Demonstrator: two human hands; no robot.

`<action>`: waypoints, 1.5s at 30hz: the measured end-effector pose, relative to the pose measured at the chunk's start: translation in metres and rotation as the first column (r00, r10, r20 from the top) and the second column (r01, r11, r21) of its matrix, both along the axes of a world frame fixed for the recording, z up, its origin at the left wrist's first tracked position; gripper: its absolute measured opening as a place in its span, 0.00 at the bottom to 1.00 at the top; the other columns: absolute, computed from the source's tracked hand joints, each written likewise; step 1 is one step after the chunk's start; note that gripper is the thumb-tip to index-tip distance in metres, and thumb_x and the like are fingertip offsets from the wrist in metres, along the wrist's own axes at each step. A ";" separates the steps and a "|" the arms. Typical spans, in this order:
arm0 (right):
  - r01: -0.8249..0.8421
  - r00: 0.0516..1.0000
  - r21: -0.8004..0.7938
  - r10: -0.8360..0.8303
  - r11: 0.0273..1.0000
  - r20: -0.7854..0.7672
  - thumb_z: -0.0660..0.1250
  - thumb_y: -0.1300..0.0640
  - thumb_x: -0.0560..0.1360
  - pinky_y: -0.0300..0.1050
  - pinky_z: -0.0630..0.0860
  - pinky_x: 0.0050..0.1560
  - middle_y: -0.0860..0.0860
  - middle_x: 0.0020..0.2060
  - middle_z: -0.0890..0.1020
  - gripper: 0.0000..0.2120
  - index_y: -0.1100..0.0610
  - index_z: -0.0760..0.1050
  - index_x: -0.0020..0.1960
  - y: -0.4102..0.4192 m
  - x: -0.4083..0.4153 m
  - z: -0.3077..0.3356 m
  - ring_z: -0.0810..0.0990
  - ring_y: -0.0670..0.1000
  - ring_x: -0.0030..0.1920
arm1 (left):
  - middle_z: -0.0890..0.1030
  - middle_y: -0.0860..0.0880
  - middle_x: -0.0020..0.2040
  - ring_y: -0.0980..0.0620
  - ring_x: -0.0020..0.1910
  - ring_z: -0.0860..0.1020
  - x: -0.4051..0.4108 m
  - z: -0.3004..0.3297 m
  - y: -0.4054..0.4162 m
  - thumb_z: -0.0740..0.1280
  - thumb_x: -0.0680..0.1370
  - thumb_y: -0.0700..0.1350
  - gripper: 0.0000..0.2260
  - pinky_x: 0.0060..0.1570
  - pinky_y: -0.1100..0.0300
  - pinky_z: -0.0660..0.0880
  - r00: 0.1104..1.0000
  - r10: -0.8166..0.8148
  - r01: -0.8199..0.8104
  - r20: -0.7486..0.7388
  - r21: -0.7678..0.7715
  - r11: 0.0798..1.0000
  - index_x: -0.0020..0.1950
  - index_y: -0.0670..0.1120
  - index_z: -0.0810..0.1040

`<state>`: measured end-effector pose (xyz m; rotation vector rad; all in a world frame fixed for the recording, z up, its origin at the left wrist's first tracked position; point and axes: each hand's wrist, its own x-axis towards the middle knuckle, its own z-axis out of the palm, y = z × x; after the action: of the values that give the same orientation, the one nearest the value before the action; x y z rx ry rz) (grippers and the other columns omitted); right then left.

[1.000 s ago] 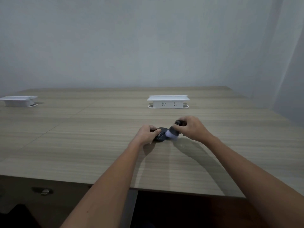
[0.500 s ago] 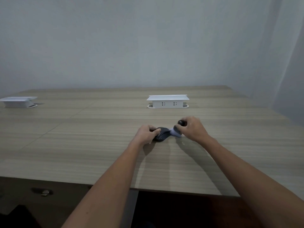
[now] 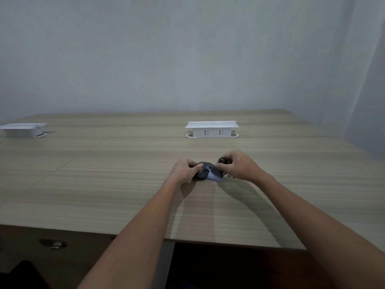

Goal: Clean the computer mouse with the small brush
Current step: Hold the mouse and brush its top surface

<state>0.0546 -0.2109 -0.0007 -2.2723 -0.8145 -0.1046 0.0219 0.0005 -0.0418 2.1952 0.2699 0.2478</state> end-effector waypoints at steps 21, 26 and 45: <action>0.167 0.980 0.114 -0.178 0.979 0.093 0.68 0.54 0.75 0.50 0.76 0.37 0.56 0.32 0.83 0.13 0.64 0.79 0.39 0.001 0.004 -0.012 0.80 0.56 0.34 | 0.86 0.39 0.49 0.47 0.40 0.80 0.000 -0.002 0.001 0.68 0.77 0.54 0.15 0.40 0.56 0.76 1.000 -0.001 0.001 -0.007 -0.014 1.000 0.56 0.46 0.84; 0.002 0.998 0.086 0.003 0.996 -0.057 0.69 0.55 0.76 0.43 0.77 0.33 0.52 0.30 0.83 0.11 0.61 0.80 0.40 0.003 -0.003 -0.008 0.79 0.48 0.29 | 0.86 0.40 0.49 0.47 0.40 0.78 0.000 -0.001 0.002 0.69 0.78 0.52 0.13 0.41 0.55 0.76 1.000 -0.011 0.011 0.003 -0.032 0.999 0.55 0.44 0.85; 0.052 0.996 0.151 -0.061 0.987 0.059 0.68 0.54 0.75 0.48 0.76 0.36 0.57 0.32 0.83 0.12 0.62 0.80 0.39 0.004 -0.001 -0.019 0.79 0.50 0.31 | 0.85 0.44 0.43 0.52 0.28 0.73 -0.004 -0.001 -0.002 0.68 0.78 0.53 0.14 0.27 0.63 0.69 1.000 0.009 -0.009 0.012 -0.002 1.000 0.56 0.44 0.84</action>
<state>0.0536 -0.2068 -0.0194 -2.1602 -0.7494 -0.2572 0.0180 -0.0011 -0.0424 2.1901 0.2734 0.2655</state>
